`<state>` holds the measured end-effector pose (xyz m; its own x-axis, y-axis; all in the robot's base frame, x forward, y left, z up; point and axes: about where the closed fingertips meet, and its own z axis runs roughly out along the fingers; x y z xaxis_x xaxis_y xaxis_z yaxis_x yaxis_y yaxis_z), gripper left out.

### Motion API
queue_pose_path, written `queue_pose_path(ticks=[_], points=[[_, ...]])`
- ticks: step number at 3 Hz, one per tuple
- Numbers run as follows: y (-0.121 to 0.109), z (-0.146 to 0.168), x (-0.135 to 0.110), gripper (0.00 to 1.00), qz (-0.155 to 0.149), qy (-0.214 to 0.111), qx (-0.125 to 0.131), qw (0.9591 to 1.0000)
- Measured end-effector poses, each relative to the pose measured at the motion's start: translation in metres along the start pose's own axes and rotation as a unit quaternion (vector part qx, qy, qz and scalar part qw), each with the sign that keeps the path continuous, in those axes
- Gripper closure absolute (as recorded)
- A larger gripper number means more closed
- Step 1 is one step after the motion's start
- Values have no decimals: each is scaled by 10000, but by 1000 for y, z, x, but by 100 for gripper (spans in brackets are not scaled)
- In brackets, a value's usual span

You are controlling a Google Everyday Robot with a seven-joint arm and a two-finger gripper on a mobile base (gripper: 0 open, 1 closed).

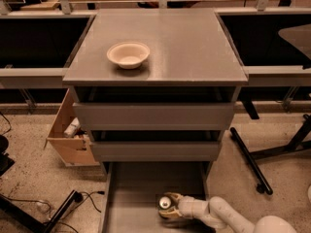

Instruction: Pick green can from bottom drawer and place on counter

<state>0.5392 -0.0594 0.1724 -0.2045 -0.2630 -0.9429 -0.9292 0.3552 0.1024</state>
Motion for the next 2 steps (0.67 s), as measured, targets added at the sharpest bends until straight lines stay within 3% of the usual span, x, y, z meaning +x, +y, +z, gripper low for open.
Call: queue_pose_path(ticks=[1, 2], points=[[0, 1, 1, 66, 16, -1, 2, 10000], [1, 1, 1, 96, 13, 0, -5, 10000]])
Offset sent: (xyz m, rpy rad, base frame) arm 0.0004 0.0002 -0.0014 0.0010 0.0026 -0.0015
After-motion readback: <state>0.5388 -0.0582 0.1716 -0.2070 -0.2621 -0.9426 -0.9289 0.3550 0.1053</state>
